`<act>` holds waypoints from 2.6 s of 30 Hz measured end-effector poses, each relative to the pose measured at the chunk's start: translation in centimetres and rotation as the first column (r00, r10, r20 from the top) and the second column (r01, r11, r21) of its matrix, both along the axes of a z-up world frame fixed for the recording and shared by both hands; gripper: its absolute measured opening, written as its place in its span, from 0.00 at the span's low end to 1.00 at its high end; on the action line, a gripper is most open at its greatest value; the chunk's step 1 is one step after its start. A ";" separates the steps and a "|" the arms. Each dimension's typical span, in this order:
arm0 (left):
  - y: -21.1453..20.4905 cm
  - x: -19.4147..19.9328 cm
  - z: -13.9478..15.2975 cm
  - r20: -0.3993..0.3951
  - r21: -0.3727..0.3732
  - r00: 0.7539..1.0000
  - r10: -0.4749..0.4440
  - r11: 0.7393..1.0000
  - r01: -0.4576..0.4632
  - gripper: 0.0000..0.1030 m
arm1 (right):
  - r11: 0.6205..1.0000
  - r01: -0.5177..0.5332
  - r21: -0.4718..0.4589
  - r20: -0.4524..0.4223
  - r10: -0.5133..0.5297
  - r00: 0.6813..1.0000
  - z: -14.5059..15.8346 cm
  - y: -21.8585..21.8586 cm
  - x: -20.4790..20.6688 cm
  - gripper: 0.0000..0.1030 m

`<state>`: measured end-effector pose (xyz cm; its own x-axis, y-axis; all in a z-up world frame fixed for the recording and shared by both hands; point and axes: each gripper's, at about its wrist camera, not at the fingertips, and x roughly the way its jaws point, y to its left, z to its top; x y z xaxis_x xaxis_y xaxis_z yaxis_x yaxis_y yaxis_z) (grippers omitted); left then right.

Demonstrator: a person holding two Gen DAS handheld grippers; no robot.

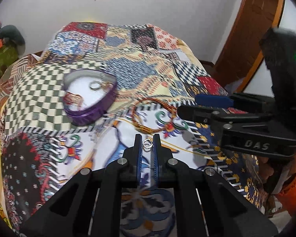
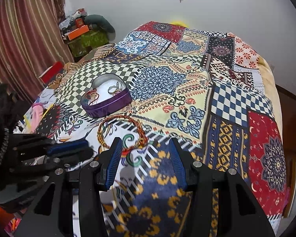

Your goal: Organize jewelry

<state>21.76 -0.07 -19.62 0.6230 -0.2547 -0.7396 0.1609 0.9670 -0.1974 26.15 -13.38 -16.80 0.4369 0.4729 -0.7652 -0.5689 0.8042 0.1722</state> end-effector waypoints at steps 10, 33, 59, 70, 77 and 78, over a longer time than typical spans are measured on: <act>2.6 -0.3 0.6 0.026 -0.010 0.998 0.065 0.998 -0.065 0.08 | 0.993 -0.060 -0.097 0.005 0.061 0.998 -2.0 2.4 0.0 0.36; 5.8 -1.7 1.5 0.037 -0.014 0.990 0.137 0.991 -0.137 0.09 | 0.981 -0.148 -0.124 -0.059 0.141 0.988 -2.1 5.4 0.8 0.75; 6.2 -2.6 2.3 0.054 -0.018 0.986 0.157 0.988 -0.156 0.09 | 0.989 -0.118 -0.086 0.010 0.119 0.993 -0.4 3.8 -0.1 0.12; 7.1 -1.7 4.0 0.098 -0.027 0.981 0.170 0.985 -0.168 0.08 | 0.993 -0.118 0.001 0.094 0.117 0.989 3.9 5.1 0.1 0.12; 7.4 -0.1 5.1 0.131 -0.026 0.978 0.164 0.986 -0.162 0.08 | 0.993 -0.115 0.038 0.126 0.110 0.986 5.4 6.6 1.2 0.12; 7.4 0.1 5.1 0.132 -0.027 0.978 0.163 0.987 -0.161 0.09 | 0.993 -0.115 0.042 0.129 0.108 0.986 5.5 6.8 1.4 0.12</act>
